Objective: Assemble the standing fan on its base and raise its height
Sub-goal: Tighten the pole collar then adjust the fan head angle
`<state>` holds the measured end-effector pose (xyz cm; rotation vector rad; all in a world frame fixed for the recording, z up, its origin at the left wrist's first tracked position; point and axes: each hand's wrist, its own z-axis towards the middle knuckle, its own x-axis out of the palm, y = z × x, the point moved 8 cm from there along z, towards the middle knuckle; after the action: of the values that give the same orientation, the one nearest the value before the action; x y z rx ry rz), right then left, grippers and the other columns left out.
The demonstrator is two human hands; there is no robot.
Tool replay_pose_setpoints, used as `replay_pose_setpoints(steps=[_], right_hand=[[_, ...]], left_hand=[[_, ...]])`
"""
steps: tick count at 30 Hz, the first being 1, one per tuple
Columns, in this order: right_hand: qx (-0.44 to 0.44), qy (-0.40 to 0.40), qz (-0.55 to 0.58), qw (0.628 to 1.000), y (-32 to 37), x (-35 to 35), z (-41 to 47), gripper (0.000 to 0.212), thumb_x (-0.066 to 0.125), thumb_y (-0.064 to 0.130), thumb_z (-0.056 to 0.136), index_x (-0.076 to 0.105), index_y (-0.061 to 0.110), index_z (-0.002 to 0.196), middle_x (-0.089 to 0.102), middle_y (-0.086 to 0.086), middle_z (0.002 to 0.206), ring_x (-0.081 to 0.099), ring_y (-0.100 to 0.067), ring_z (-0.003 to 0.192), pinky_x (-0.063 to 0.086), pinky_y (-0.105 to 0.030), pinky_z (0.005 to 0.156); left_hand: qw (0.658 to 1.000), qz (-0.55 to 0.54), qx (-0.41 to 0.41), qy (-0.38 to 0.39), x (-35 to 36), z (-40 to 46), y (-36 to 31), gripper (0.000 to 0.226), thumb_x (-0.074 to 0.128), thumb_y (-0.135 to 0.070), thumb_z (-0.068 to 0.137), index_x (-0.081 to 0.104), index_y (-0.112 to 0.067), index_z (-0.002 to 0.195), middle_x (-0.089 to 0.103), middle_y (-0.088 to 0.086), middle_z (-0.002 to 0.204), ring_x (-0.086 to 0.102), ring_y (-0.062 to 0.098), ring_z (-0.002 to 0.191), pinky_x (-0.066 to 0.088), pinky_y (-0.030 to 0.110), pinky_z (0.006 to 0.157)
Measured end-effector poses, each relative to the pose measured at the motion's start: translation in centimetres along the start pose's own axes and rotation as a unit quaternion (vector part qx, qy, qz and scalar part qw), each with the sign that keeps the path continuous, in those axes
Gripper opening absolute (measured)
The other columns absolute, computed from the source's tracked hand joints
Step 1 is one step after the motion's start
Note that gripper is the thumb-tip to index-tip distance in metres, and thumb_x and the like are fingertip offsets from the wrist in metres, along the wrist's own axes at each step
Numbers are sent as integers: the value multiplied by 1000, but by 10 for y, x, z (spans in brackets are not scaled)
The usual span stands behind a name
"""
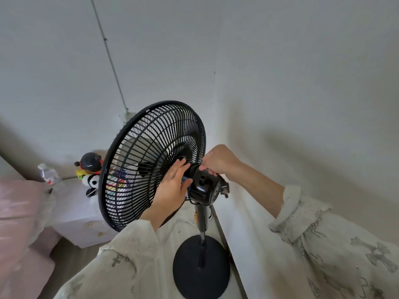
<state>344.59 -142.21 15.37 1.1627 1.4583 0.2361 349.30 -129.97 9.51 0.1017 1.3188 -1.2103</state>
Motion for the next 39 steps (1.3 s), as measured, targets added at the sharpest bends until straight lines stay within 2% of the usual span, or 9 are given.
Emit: replay_pose_setpoints(steps=[4, 9, 15, 19, 24, 28, 33, 36, 39], right_hand=[[28, -26, 139, 989, -15, 20, -24, 7, 67, 5, 79, 66, 2, 85, 53, -4, 53, 46, -13, 46, 40, -23, 57], [-14, -66, 246, 967, -34, 49, -50, 21, 58, -1, 83, 56, 16, 96, 61, 0, 63, 51, -3, 41, 48, -17, 51], [48, -32, 345, 937, -86, 91, -57, 5, 59, 5, 87, 60, 4, 81, 68, -9, 69, 60, -19, 60, 53, -41, 75], [57, -41, 328, 942, -107, 98, -50, 13, 64, 12, 84, 70, 4, 76, 69, -3, 69, 59, -17, 64, 55, -41, 76], [78, -40, 341, 936, -124, 112, -42, 16, 69, 10, 79, 69, 11, 63, 66, -3, 62, 59, -14, 51, 49, -19, 48], [106, -5, 356, 928, -134, 118, -38, 18, 73, 14, 77, 68, 1, 88, 69, -5, 71, 68, -16, 65, 59, -26, 66], [130, 119, 256, 950, -150, 100, -32, 8, 61, 2, 85, 59, 8, 90, 66, -15, 86, 66, -27, 74, 59, -30, 73], [126, -58, 146, 980, -167, 39, -11, 20, 46, 5, 92, 56, -5, 106, 63, -22, 100, 62, -34, 93, 50, -46, 91], [-18, -154, 75, 985, -120, -1, 1, 33, 36, 18, 98, 55, 5, 122, 58, -15, 126, 52, -30, 118, 35, -28, 100]], left_hand=[[1000, -9, -1, -1, 0, -1, -2, 47, 49, -17, 93, 38, -10, 138, 32, 6, 150, 19, 19, 142, 23, 33, 114], [1000, -14, -1, -2, 0, -2, -2, 47, 48, -15, 93, 38, -10, 138, 32, 6, 150, 18, 18, 142, 23, 34, 114], [999, -39, -3, -7, -3, -4, 0, 46, 51, -17, 92, 40, -10, 137, 33, 4, 150, 18, 15, 142, 26, 35, 112], [999, -42, 1, -17, -3, -6, -3, 45, 49, -18, 93, 40, -10, 136, 33, 5, 150, 19, 17, 142, 26, 38, 113], [1000, -3, 19, -13, 3, -12, -8, 53, 50, -28, 92, 35, -5, 138, 28, 9, 151, 14, 22, 143, 16, 37, 117], [999, 38, 35, 1, 6, -13, -8, 72, 55, -42, 87, 26, -7, 142, 20, 6, 154, 4, 14, 142, 2, 25, 113], [999, 33, 30, 9, 7, -13, -8, 76, 57, -45, 84, 24, -10, 143, 18, 3, 155, 2, 11, 142, -2, 21, 111], [999, 33, 27, 9, 8, -13, -8, 76, 57, -45, 84, 24, -10, 143, 18, 2, 155, -1, 6, 140, -3, 19, 110], [999, 39, 32, 4, 8, -14, -10, 77, 57, -46, 84, 24, -10, 143, 18, 2, 155, -3, 2, 137, -7, 13, 108]])
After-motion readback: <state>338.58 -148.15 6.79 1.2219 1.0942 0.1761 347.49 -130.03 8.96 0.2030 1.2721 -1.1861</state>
